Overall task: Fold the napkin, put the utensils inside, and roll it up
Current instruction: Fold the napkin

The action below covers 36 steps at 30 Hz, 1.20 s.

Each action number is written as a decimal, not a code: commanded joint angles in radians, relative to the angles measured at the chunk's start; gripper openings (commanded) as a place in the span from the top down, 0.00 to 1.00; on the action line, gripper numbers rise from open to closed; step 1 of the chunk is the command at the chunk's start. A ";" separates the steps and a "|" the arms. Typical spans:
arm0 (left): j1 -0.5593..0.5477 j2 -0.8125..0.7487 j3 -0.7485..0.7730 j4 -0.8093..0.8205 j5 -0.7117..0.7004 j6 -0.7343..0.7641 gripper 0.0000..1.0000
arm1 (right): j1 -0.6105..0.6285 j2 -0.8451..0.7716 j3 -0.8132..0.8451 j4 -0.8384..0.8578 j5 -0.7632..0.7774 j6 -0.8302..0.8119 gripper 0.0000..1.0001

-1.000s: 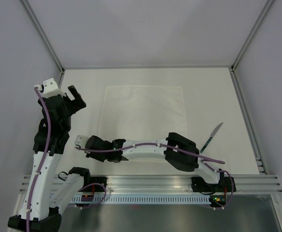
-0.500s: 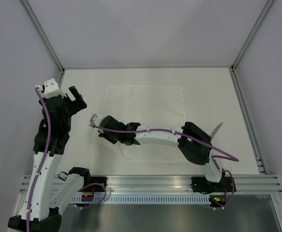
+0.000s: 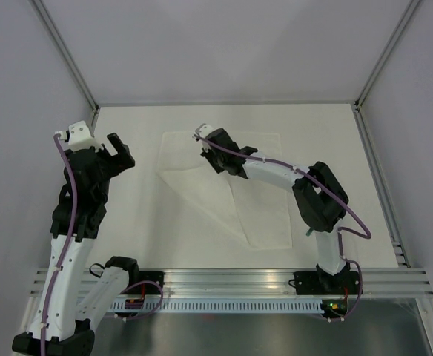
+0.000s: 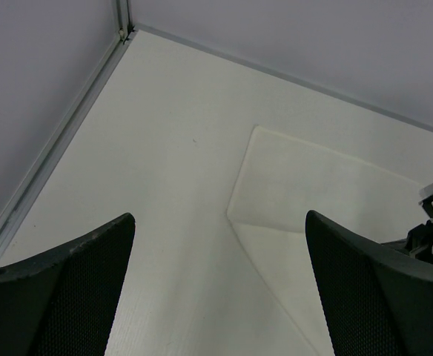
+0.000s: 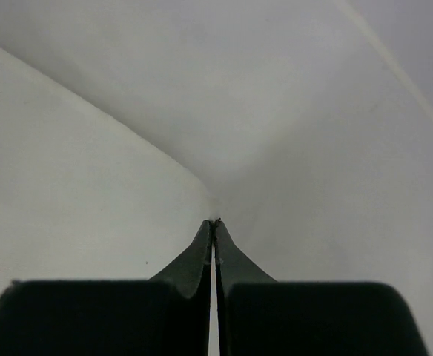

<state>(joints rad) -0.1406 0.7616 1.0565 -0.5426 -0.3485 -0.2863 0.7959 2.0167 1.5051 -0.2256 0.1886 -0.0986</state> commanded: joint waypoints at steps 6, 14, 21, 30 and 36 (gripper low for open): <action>0.006 -0.011 -0.007 0.046 0.040 0.010 0.00 | -0.188 0.013 0.026 0.022 0.029 -0.029 1.00; 0.007 -0.008 -0.007 0.046 0.046 0.009 0.00 | -0.308 0.086 0.076 0.031 0.034 -0.039 1.00; 0.006 -0.008 -0.007 0.044 0.049 0.009 0.00 | -0.383 0.134 0.113 0.043 0.052 -0.050 1.00; 0.006 -0.005 -0.009 0.046 0.051 0.009 0.00 | -0.435 0.119 0.141 0.034 0.031 -0.044 0.99; 0.007 -0.005 -0.007 0.046 0.051 0.007 0.00 | -0.405 -0.014 0.038 0.005 -0.104 -0.007 1.00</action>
<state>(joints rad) -0.1406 0.7589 1.0504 -0.5362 -0.3115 -0.2863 0.3611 2.1323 1.5791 -0.1963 0.1452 -0.1249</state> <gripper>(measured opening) 0.993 0.010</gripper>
